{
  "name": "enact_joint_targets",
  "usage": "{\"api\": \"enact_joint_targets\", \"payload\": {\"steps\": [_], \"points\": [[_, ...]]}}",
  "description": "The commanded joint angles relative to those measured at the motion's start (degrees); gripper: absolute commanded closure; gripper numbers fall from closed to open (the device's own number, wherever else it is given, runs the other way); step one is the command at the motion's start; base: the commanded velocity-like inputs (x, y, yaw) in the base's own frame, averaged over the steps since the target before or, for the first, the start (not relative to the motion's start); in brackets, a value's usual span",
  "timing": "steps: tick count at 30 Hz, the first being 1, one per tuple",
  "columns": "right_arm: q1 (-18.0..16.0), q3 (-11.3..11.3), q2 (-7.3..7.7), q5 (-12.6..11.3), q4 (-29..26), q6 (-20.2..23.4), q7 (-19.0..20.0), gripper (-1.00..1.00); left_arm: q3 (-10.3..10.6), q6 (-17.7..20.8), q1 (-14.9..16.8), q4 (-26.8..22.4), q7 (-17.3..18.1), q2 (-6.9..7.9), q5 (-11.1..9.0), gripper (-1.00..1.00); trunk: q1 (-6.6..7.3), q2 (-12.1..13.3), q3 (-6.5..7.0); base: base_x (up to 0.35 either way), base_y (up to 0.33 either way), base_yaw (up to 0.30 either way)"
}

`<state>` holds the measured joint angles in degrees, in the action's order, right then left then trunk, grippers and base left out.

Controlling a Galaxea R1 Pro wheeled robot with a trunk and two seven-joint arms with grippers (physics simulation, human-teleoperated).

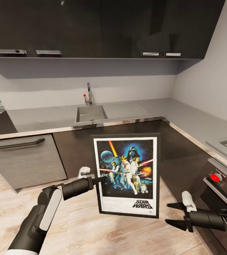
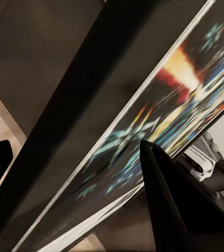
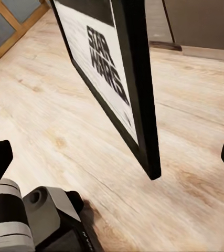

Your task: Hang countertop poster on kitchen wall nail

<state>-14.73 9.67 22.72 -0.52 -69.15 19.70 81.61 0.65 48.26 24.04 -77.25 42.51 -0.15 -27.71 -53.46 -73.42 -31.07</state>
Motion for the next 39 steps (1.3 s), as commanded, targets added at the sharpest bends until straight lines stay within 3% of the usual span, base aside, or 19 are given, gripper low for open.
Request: {"api": "enact_joint_targets", "payload": {"steps": [1, 22, 30, 39], "points": [[0.0, -0.2, -0.01, -0.1, 0.0, 0.6, 0.3, -1.00, 0.2, 0.3, 0.0, 0.0, 0.2, -0.02, -0.2, 1.00, 0.00, 0.0, -0.06, 0.000, 0.000, 0.000], [0.0, -1.1, -0.31, -0.5, 0.0, 0.6, 0.6, -1.00, 1.4, 0.3, 0.0, 0.1, 0.1, -0.37, -0.2, 1.00, 0.00, 0.0, -0.06, 0.000, 0.000, 0.000], [0.0, -1.2, -0.65, -0.5, 0.0, 0.6, 0.6, -1.00, 3.3, 0.2, 0.0, 0.2, 0.1, -0.38, -0.2, 1.00, 0.00, 0.0, -0.06, 0.000, 0.000, 0.000], [0.0, -1.3, -0.66, -0.5, 0.0, 0.6, 0.6, -1.00, 3.6, 0.2, 0.0, 0.2, 0.0, -0.45, -0.2, 1.00, 0.00, 0.0, -0.06, 0.000, 0.000, 0.000]]}}
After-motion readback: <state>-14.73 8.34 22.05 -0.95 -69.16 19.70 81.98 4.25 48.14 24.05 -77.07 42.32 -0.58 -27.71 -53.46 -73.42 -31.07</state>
